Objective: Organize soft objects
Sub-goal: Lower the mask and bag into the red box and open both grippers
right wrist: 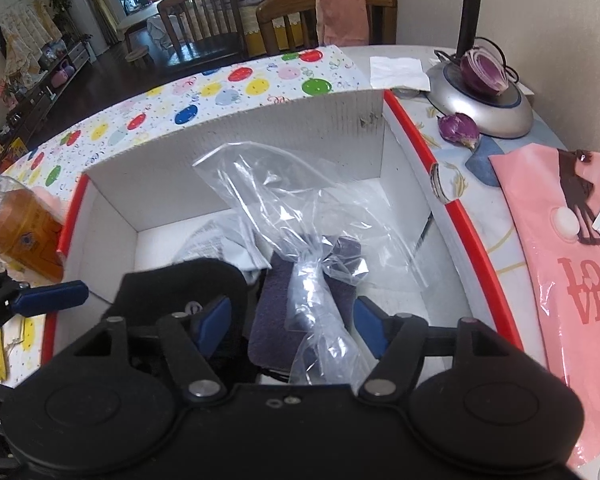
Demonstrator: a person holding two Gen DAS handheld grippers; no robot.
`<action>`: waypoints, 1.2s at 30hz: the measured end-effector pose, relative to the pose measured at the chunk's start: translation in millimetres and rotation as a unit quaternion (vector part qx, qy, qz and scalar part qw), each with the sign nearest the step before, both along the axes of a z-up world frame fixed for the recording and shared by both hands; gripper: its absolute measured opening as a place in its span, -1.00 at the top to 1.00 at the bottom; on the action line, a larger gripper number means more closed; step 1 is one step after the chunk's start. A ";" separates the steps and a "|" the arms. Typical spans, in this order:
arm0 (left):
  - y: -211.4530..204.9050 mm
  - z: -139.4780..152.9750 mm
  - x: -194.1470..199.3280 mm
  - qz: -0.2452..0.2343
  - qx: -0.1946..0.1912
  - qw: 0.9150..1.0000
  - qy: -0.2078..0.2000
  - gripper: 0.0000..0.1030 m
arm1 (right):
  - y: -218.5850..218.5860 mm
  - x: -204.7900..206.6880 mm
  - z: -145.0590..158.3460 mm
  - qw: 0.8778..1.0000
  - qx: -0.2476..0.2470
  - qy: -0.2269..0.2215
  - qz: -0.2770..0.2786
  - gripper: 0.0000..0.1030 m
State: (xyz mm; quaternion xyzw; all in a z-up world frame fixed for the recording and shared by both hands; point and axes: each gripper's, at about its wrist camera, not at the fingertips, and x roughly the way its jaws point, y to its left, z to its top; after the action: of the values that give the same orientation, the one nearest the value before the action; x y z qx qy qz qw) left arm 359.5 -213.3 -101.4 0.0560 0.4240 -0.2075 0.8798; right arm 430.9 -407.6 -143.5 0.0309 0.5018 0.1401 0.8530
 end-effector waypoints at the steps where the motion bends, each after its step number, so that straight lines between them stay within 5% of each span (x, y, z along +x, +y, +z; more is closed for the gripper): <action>1: 0.8 2.1 -2.3 0.000 -0.004 1.000 -0.002 -0.48 | -0.3 -2.2 2.8 1.000 0.002 -0.003 0.001 -0.36; 21: 52.9 72.2 -76.0 0.023 -0.047 0.995 -0.082 -0.48 | 13.3 -80.2 86.2 0.995 0.057 -0.083 0.019 -0.64; 36: 127.1 108.2 -149.3 0.079 -0.063 0.986 -0.136 -0.60 | 79.7 -150.6 136.2 0.976 0.097 -0.169 0.096 -0.92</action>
State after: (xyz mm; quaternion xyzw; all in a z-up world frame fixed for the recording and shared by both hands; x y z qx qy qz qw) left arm 210.3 -86.1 6.7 -0.0054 0.2896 -0.1545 0.9446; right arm 280.4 -328.0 -7.3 0.0408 0.3349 0.2726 0.9010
